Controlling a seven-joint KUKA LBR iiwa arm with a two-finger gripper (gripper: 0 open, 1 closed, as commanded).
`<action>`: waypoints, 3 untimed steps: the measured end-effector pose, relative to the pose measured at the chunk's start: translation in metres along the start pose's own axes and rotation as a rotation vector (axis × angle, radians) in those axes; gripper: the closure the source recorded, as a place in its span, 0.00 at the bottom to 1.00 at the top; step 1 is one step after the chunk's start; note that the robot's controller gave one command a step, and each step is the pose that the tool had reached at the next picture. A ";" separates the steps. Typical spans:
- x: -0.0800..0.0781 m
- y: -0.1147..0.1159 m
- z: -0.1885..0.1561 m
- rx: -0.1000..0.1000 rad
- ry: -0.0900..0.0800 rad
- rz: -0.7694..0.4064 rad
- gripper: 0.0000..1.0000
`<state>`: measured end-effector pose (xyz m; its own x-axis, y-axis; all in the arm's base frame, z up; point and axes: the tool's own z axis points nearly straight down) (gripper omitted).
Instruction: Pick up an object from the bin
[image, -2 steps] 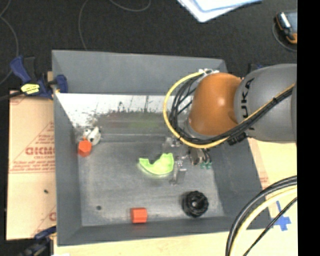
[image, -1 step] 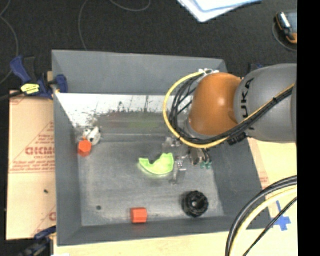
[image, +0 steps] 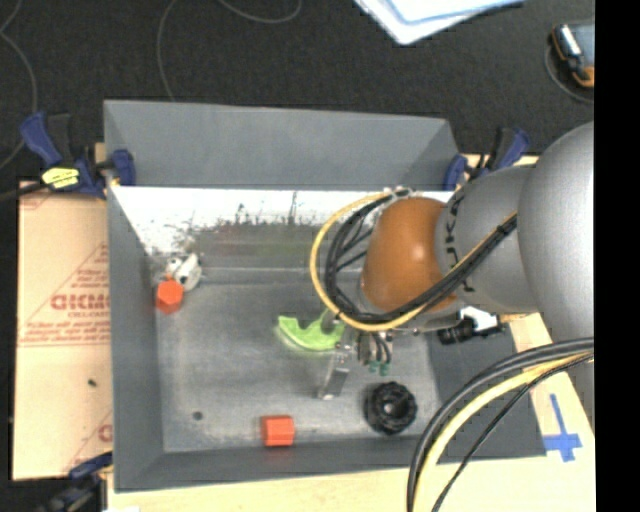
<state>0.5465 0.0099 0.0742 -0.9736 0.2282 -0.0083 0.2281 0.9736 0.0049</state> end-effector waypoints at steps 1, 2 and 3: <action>-0.027 0.008 0.003 0.000 -0.005 -0.122 0.00; -0.019 0.019 0.003 -0.001 0.000 -0.038 1.00; -0.019 0.019 0.003 -0.001 0.000 -0.038 1.00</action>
Offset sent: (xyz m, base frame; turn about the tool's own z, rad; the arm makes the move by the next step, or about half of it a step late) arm 0.0216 0.0151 -0.0042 -0.0355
